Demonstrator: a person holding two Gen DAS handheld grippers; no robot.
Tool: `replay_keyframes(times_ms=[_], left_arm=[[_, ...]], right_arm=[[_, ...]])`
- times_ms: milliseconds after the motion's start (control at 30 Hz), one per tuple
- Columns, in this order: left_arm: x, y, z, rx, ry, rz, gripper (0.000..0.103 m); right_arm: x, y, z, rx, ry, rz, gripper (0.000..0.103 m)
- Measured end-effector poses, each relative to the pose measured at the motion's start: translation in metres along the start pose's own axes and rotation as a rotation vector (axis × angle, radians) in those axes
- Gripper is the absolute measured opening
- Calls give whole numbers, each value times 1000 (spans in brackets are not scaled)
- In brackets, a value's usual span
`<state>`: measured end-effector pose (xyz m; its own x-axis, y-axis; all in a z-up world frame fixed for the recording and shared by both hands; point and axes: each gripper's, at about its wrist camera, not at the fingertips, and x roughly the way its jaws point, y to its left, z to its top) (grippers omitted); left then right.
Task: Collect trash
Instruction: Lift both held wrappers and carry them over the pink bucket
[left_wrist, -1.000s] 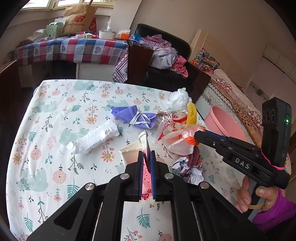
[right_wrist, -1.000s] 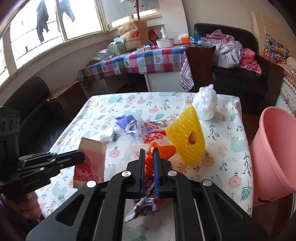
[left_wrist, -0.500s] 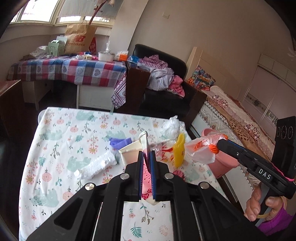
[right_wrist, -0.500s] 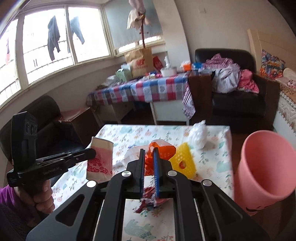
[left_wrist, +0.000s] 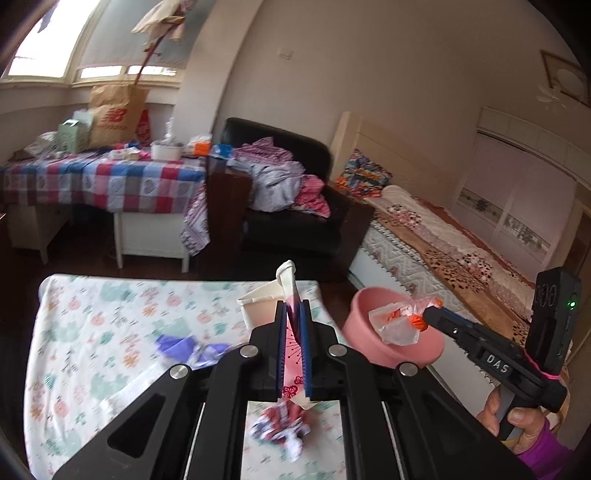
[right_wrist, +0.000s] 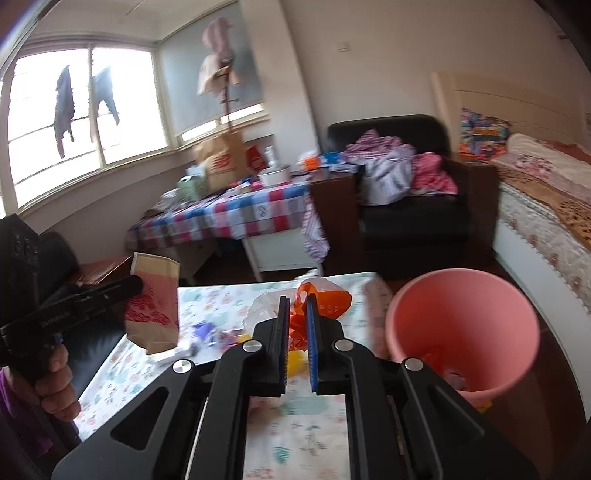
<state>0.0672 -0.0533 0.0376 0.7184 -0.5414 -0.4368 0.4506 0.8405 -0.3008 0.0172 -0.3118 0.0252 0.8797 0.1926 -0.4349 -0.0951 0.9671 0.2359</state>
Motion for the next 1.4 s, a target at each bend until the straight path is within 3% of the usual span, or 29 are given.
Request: replay_keyframes(times_ms=[267, 567, 967, 1400], left_arm=[[50, -53, 17, 59, 14, -105, 6], [127, -111, 14, 114, 78, -192, 6], [209, -155, -15, 188, 190, -182, 6], [258, -154, -40, 173, 270, -163, 6]], right_arm=[[-8, -59, -6, 100, -20, -111, 9], [-1, -106, -16, 161, -21, -212, 9], [24, -140, -42, 189, 33, -296, 9], [36, -153, -57, 216, 72, -325, 9]])
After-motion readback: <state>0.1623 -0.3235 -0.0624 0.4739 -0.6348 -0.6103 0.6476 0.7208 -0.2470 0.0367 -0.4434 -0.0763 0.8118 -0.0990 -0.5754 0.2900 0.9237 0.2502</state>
